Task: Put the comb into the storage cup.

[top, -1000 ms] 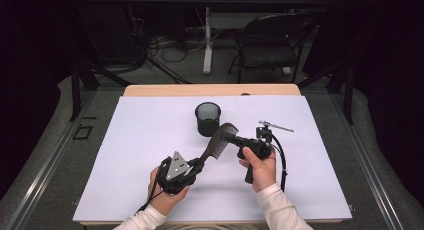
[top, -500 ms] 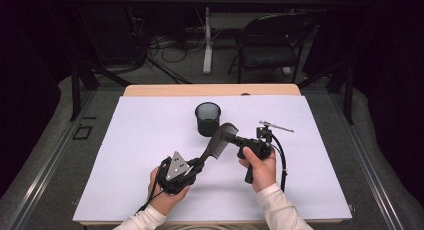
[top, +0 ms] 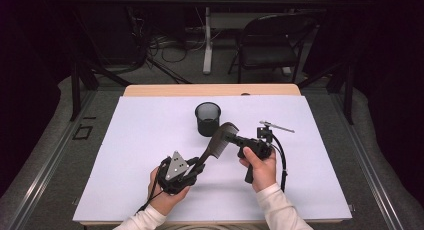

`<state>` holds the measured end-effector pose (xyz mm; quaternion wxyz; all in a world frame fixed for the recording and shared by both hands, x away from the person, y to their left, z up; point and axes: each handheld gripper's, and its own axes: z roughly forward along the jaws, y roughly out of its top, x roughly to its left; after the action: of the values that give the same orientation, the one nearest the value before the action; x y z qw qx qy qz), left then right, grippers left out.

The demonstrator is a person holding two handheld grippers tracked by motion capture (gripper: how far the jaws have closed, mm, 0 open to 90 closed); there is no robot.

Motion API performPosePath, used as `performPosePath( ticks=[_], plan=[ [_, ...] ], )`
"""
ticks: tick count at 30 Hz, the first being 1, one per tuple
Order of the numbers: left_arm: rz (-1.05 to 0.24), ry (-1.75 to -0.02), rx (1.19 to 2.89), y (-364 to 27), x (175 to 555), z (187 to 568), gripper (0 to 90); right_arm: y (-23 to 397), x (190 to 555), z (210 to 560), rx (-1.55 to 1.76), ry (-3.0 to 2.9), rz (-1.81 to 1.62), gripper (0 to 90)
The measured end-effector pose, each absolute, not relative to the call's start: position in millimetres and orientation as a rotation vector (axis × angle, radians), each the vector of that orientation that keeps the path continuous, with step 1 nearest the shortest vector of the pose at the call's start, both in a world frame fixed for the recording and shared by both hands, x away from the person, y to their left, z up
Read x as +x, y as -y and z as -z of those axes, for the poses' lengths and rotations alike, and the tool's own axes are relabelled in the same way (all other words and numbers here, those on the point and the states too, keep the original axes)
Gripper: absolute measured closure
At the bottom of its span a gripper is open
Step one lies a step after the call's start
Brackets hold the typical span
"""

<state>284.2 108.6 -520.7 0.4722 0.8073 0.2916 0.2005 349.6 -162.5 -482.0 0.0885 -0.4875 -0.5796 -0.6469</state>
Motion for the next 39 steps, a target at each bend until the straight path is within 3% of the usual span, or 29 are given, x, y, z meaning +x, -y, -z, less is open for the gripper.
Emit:
performPosePath(
  ticks=[28, 39],
  plan=[
    [-0.509, -0.707, 1.926, -110, 289, 521, 37.6, 174, 350, 479, -1.477, 1.687, 2.033, 87.3],
    [-0.513, -0.734, 1.897, -118, 295, 517, 36.3, 184, 349, 476, -1.497, 1.687, 2.080, 87.3]
  ],
)
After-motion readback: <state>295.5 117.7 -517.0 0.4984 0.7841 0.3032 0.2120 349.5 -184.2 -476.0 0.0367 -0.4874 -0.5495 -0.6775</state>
